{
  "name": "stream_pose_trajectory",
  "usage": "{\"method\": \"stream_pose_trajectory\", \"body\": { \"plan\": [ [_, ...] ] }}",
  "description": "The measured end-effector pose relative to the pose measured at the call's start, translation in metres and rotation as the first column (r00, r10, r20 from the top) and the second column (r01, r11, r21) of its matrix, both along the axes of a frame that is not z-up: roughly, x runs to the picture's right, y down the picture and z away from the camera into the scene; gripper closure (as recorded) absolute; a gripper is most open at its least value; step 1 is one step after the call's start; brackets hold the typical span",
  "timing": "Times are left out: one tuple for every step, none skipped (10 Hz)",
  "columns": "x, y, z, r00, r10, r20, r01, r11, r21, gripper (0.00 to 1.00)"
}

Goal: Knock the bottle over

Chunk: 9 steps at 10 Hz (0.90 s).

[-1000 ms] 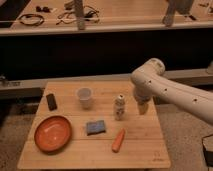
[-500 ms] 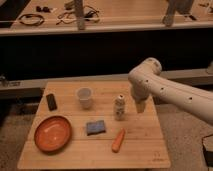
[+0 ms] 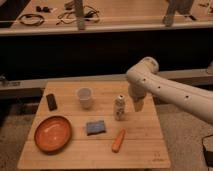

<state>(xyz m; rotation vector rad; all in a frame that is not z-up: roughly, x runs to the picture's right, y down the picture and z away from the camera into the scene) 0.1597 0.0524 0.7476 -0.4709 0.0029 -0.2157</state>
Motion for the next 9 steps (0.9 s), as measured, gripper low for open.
{"method": "stream_pose_trajectory", "body": {
  "plan": [
    [-0.001,-0.001,0.001,1.000,-0.003,0.003,0.003,1.0000,0.001,0.35],
    [-0.003,-0.002,0.002,1.000,-0.007,0.008,0.007,1.0000,0.003,0.35],
    [-0.008,-0.004,0.004,1.000,-0.015,0.016,0.015,0.9999,0.005,0.40],
    [-0.009,-0.004,0.005,1.000,-0.018,0.018,0.018,0.9998,0.005,0.41],
    [-0.013,-0.005,0.006,0.999,-0.024,0.025,0.024,0.9997,0.007,0.41],
    [-0.014,-0.006,0.007,0.999,-0.027,0.028,0.027,0.9996,0.007,0.45],
    [-0.016,-0.007,0.008,0.999,-0.030,0.032,0.030,0.9995,0.007,0.52],
    [-0.020,-0.009,0.010,0.999,-0.036,0.037,0.036,0.9993,0.008,0.60],
    [-0.028,-0.011,0.011,0.998,-0.044,0.045,0.044,0.9990,0.008,0.65]
  ]
}}
